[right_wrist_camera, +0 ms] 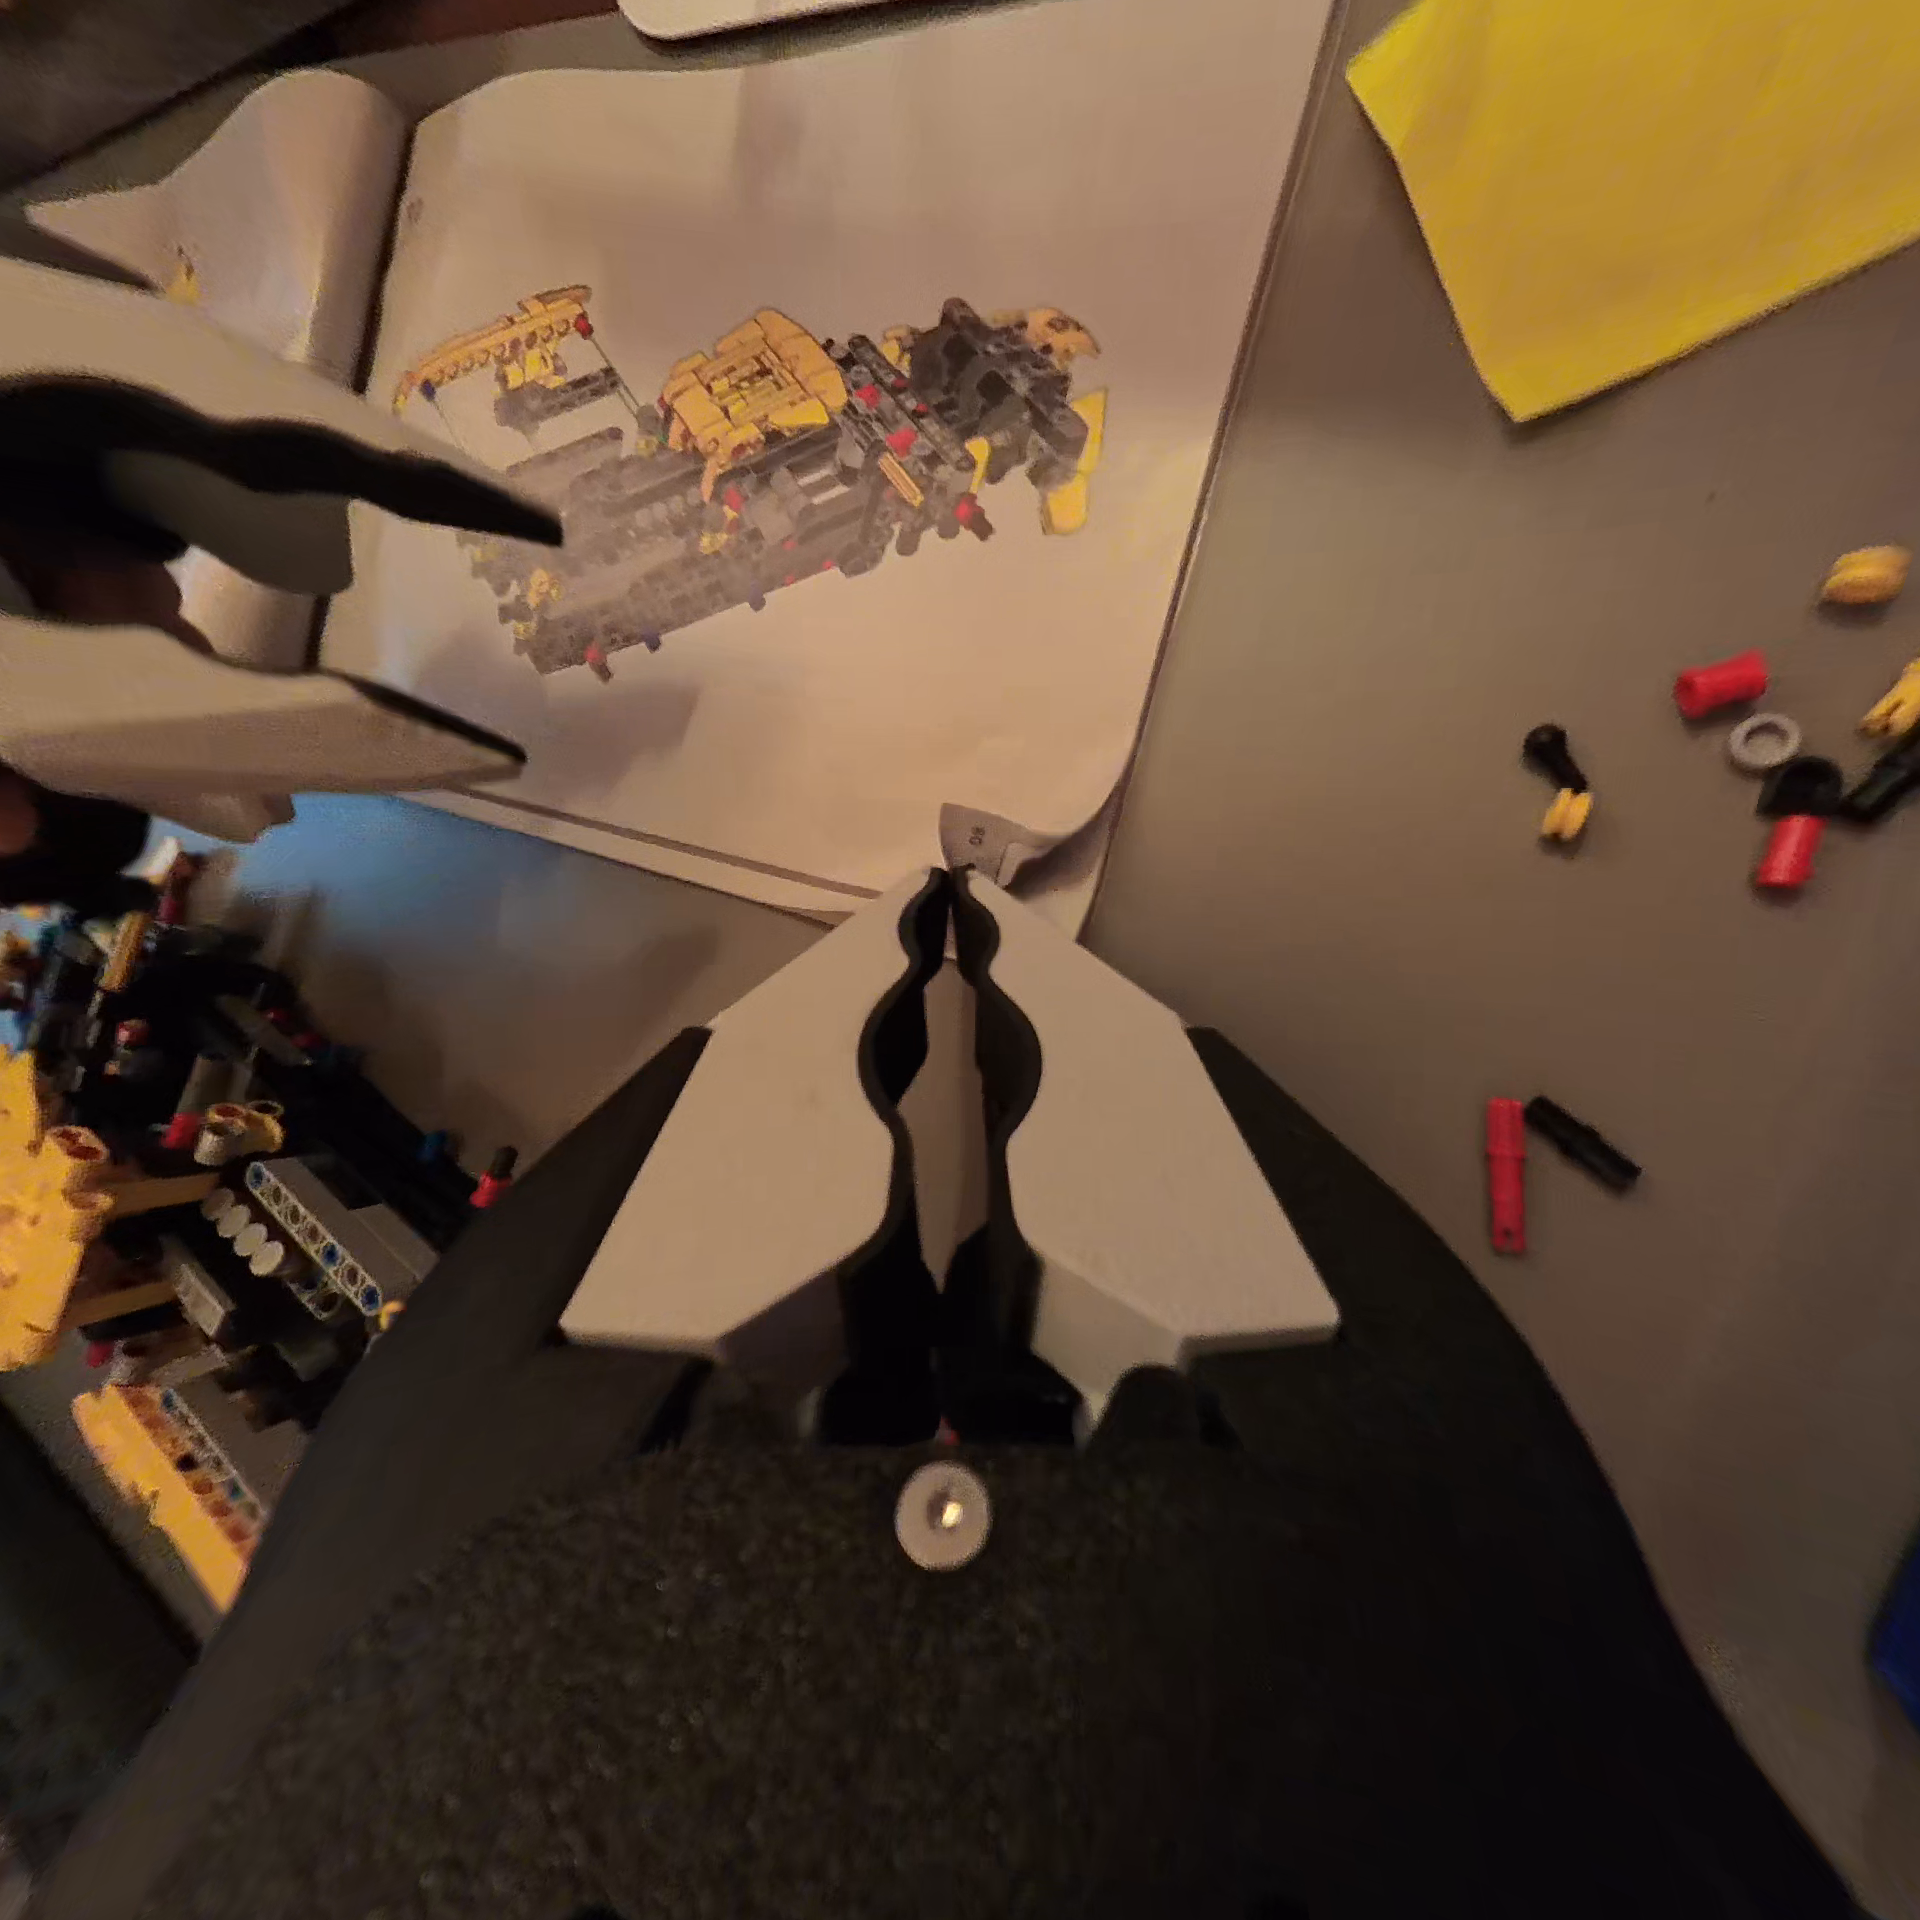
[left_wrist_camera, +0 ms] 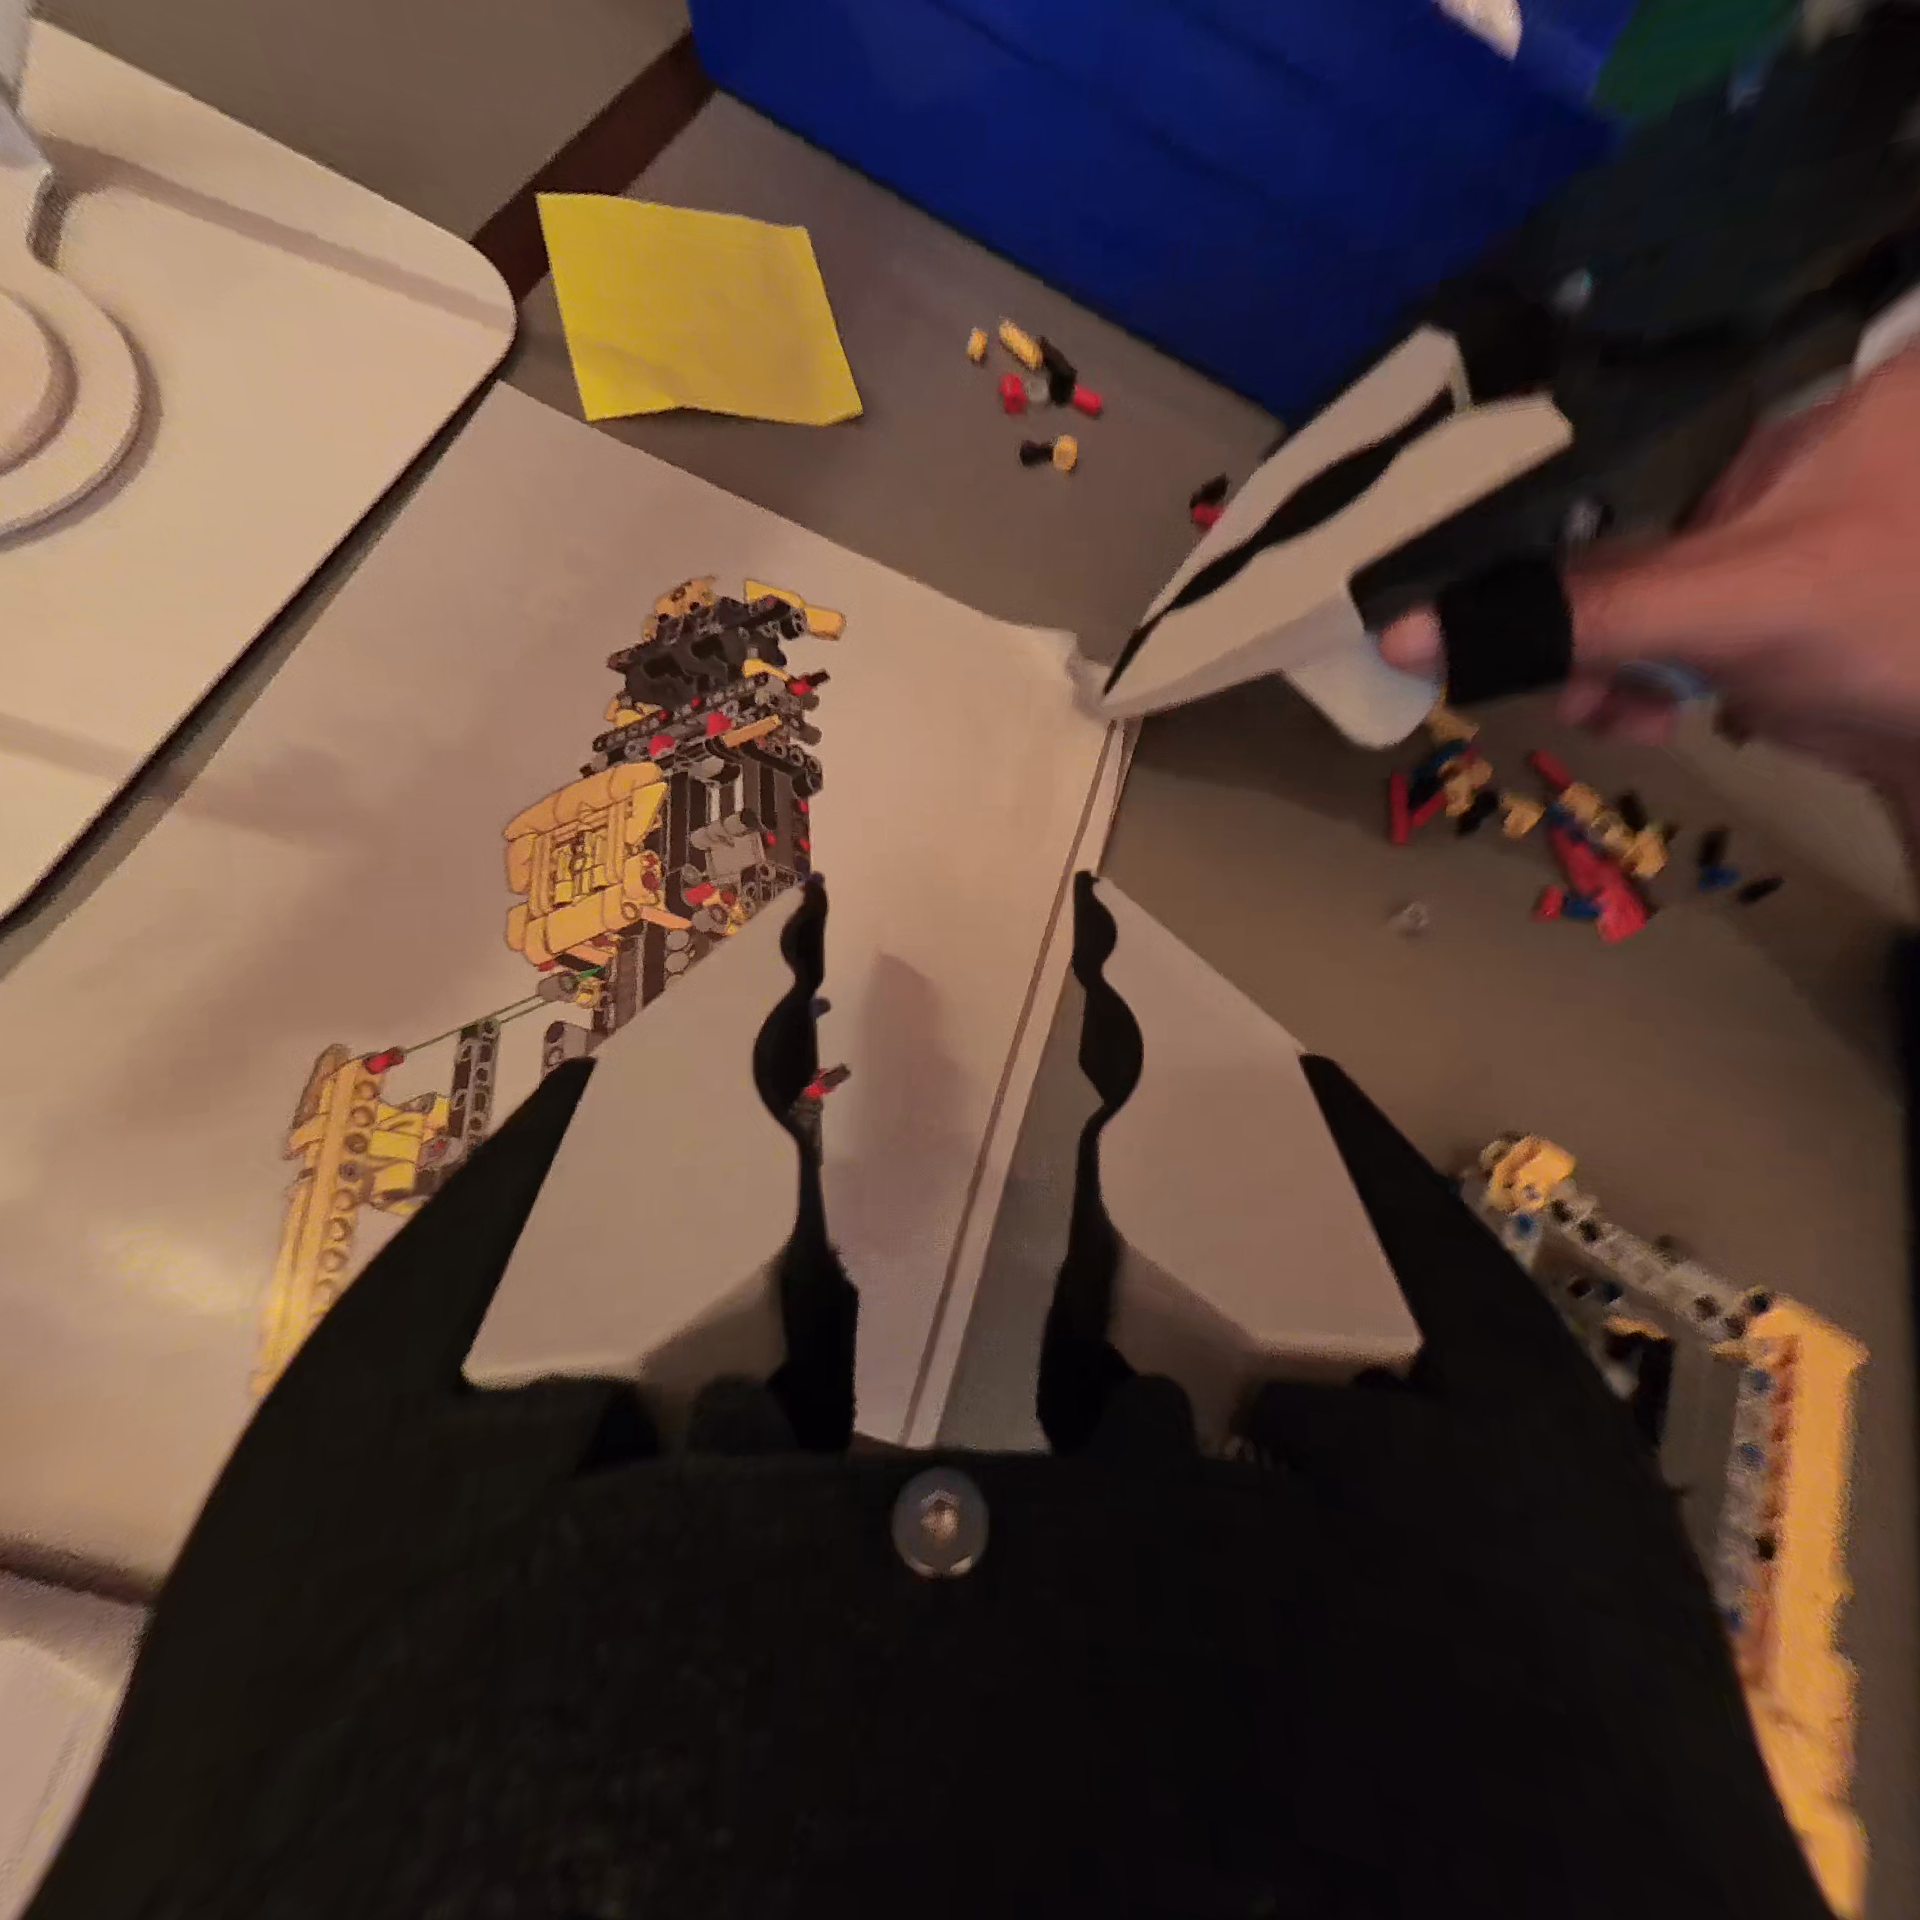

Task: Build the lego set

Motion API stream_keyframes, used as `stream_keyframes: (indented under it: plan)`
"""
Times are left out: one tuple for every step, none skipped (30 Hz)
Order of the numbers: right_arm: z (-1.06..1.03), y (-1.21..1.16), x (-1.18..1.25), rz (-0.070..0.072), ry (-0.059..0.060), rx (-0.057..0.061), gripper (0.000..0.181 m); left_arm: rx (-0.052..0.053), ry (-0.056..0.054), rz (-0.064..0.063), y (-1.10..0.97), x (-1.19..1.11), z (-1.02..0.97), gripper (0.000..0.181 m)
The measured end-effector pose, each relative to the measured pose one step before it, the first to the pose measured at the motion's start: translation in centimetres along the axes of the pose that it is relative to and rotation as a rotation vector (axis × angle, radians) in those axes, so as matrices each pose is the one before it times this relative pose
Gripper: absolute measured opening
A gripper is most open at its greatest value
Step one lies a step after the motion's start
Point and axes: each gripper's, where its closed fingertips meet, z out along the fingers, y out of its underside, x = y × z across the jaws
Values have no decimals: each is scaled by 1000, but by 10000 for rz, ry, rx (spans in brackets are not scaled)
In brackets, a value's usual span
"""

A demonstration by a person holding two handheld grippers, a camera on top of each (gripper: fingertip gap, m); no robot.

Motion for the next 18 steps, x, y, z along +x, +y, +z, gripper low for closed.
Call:
stream_keyframes:
  plan:
    - [-228, -420, -437, -359, 69, 173, 0, 218, 214, -614, -524, -68, -160, 48]
    - [-243, -659, -989, -500, -186, 288, 0, 217, 269, -705, -565, -55, -143, 48]
    - [-166, -560, -969, -559, -64, 236, 0, 194, 335, -759, -557, -7, -111, 48]
    - [-105, -391, -566, -425, 208, 71, 0, 135, 341, -806, -473, -34, -60, 48]
    - [-64, -438, -756, -502, 109, 114, 0, 89, 315, -778, -429, -74, -26, 48]
    - [21, -406, -915, -464, -17, 132, 0, 81, 273, -639, -393, -62, -34, 48]
    - [60, -415, -826, -391, -45, 116, 0, 44, 264, -459, -289, 41, -56, 48]
    - [110, -338, -774, -460, -40, 76, 0, 31, 221, -277, -209, 124, -106, 48]
    - [140, -173, -431, -439, 166, -27, 0, -3, 46, -115, -73, 51, -146, 48]
    - [104, -273, -339, -417, 232, 14, 0, -68, -83, -23, 101, -24, -162, 49]
    - [102, -424, -812, -521, -13, 100, 0, -70, -220, 23, 146, -202, -231, 49]
    - [105, -387, -757, -525, 42, 81, 0, -58, -360, 34, 166, -454, -297, 49]
    - [81, -398, -609, -551, 147, 46, 0, -59, -349, 43, 228, -494, -299, 49]
    - [81, -433, -592, -527, 173, 73, 0, -64, -143, 1, 260, -202, -263, 49]
    - [68, -397, -471, -437, 188, 81, 0, -22, 97, -104, 215, 165, -274, 48]
    - [79, -324, -444, -376, 95, 101, 0, 75, 112, -140, 80, 163, -343, 47]
    - [104, -198, -306, -219, 73, 89, 0, 78, 23, -83, 54, -24, -412, 34]
    - [130, -93, -63, 2, 86, 75, 0, -6, 78, -15, 181, -29, -454, 8]
